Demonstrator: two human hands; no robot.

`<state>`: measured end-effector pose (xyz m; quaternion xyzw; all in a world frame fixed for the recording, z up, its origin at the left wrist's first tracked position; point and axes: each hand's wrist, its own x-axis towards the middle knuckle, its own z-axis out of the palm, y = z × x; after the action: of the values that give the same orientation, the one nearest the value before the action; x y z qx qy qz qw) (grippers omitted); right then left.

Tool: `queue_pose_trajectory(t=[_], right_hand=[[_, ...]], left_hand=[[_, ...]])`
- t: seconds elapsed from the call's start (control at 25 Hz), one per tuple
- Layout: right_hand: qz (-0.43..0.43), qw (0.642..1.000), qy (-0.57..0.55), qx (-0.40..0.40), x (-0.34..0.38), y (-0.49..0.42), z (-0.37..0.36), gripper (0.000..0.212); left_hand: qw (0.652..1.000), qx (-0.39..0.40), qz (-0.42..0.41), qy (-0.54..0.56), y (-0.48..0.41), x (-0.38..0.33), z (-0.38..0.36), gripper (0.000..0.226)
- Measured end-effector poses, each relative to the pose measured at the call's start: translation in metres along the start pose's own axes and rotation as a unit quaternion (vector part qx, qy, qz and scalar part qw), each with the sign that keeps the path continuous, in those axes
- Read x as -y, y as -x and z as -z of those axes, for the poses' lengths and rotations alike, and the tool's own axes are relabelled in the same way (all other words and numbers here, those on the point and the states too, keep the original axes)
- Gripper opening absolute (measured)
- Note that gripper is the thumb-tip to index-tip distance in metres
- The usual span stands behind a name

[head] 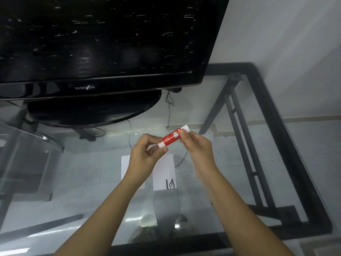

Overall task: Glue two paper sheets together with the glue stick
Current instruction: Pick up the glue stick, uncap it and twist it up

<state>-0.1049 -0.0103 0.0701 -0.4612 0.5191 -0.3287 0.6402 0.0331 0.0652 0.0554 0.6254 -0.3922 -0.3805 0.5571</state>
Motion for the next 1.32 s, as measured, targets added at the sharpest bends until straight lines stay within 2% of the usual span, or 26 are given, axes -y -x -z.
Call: queue_pose_trajectory(t=[0.04, 0.08, 0.16, 0.2, 0.24, 0.32, 0.4, 0.48, 0.56, 0.64, 0.68, 0.8, 0.84, 0.92, 1.0, 1.08, 1.12, 1.24, 1.32], right_hand=[[-0.003, 1.0, -0.002, 0.002, 0.0, 0.002, -0.001, 0.019], [-0.005, 1.0, -0.007, 0.004, 0.0, 0.003, -0.002, 0.02], [-0.006, 1.0, -0.018, 0.007, 0.0, 0.005, -0.002, 0.023], [-0.007, 1.0, -0.019, 0.008, 0.0, 0.006, -0.002, 0.025], [-0.007, 1.0, -0.018, 0.009, 0.0, 0.008, -0.003, 0.026], [-0.009, 1.0, -0.018, 0.001, 0.001, 0.011, -0.004, 0.028], [-0.015, 1.0, -0.025, -0.001, 0.003, 0.012, -0.004, 0.031], [-0.011, 0.999, -0.033, 0.006, 0.005, 0.012, -0.003, 0.026], [-0.004, 1.0, -0.028, 0.011, 0.006, 0.014, -0.004, 0.023], [-0.003, 1.0, -0.016, 0.013, 0.006, 0.015, -0.005, 0.023], [-0.005, 1.0, -0.014, 0.014, 0.006, 0.016, -0.005, 0.024], [-0.006, 1.0, -0.015, 0.01, 0.006, 0.016, -0.003, 0.018], [-0.007, 1.0, -0.012, 0.007, 0.006, 0.016, -0.002, 0.017], [-0.004, 1.0, -0.006, 0.005, 0.006, 0.016, -0.003, 0.019], [0.002, 1.0, -0.013, 0.01, 0.007, 0.016, -0.004, 0.018], [0.006, 1.0, -0.012, 0.012, 0.008, 0.016, -0.005, 0.018], [0.004, 1.0, -0.009, 0.011, 0.008, 0.016, -0.005, 0.017], [-0.002, 1.0, -0.015, 0.006, 0.007, 0.017, -0.005, 0.012], [-0.005, 1.0, -0.018, 0.008, 0.008, 0.017, -0.006, 0.012]], left_hand=[[0.998, -0.006, -0.029, -0.051, 0.002, 0.001, 0.002, 0.022], [0.999, -0.002, -0.009, -0.048, 0.004, 0.0, 0.003, 0.024], [0.988, 0.022, 0.13, 0.083, 0.004, -0.007, 0.0, 0.037], [0.973, 0.028, 0.183, 0.14, 0.004, -0.008, 0.0, 0.041], [0.966, 0.027, 0.202, 0.162, 0.003, -0.008, -0.001, 0.041], [0.971, 0.015, 0.169, 0.166, 0.003, -0.007, -0.001, 0.026], [0.987, -0.001, 0.096, 0.131, 0.004, -0.008, 0.001, 0.008], [0.992, 0.002, 0.065, 0.104, 0.005, -0.005, 0.003, 0.017], [0.983, 0.011, 0.127, 0.134, 0.006, -0.008, 0.003, 0.025], [0.964, 0.023, 0.207, 0.168, 0.004, -0.01, 0.003, 0.045], [0.961, 0.026, 0.215, 0.17, 0.003, -0.009, 0.004, 0.045], [0.971, 0.008, 0.161, 0.174, 0.003, -0.008, 0.004, 0.013], [0.978, 0.0, 0.13, 0.16, 0.004, -0.008, 0.006, 0.009], [0.986, 0.005, 0.095, 0.138, 0.006, -0.006, 0.007, 0.019], [0.98, 0.025, 0.128, 0.148, 0.007, -0.009, 0.006, 0.023], [0.975, 0.022, 0.17, 0.141, 0.006, -0.011, 0.004, 0.041], [0.978, 0.016, 0.167, 0.126, 0.006, -0.012, 0.005, 0.042], [0.984, 0.009, 0.116, 0.133, 0.005, -0.012, 0.007, 0.024], [0.987, 0.013, 0.082, 0.138, 0.006, -0.012, 0.01, 0.023]])
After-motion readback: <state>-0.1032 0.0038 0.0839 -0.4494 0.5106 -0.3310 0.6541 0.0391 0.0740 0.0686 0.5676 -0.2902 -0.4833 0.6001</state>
